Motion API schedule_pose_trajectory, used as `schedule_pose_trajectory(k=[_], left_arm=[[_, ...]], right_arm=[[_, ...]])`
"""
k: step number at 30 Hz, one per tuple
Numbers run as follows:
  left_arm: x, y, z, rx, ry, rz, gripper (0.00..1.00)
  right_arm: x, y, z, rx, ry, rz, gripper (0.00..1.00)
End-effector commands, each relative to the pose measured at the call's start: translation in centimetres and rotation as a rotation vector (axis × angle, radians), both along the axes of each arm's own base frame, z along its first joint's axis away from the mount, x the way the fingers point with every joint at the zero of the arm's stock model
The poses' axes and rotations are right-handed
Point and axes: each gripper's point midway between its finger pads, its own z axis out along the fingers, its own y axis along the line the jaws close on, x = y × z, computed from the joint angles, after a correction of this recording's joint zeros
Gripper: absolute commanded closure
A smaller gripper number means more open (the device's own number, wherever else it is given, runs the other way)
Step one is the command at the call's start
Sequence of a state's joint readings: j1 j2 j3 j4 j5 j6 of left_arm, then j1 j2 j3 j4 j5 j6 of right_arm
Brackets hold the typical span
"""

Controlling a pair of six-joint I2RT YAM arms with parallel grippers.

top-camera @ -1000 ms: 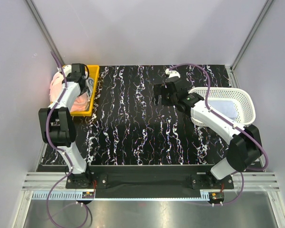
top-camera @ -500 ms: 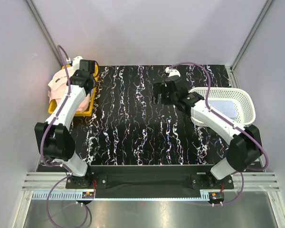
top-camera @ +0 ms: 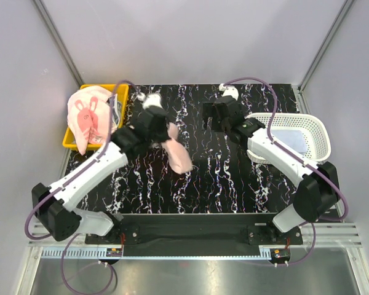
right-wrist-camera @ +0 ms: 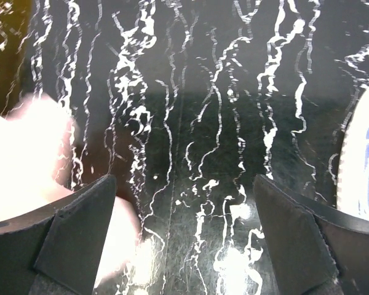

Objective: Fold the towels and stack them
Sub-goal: Move the towel to the center of the board

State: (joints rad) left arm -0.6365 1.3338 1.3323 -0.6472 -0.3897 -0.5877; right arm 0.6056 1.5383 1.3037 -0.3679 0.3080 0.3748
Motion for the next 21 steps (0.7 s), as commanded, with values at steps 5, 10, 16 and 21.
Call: schedule_pose_trajectory(k=[5,10,16,21], left_arm=[[-10.6,-9.2,-8.6,-0.137,0.223,-0.270,1.00],[-14.9,-7.2,-13.2,-0.153,0.325,-0.241,1.00],[-15.3,-3.2,-14.6,-0.078,0.365,-0.141,0.95],[-13.8,-1.8,-14.3,-0.159,0.359,-0.104,0.63]], right_arm=[[1.6,-1.3,-1.2,-0.032,0.025,-0.090,0.00],[2.4,1.3,-3.8,-0.005,0.078,0.007,0.00],[3.1,6.8,-7.3,0.070,0.177,0.205,0.10],[2.4,10.4,-9.4,0.001,0.205,0.312,0.16]])
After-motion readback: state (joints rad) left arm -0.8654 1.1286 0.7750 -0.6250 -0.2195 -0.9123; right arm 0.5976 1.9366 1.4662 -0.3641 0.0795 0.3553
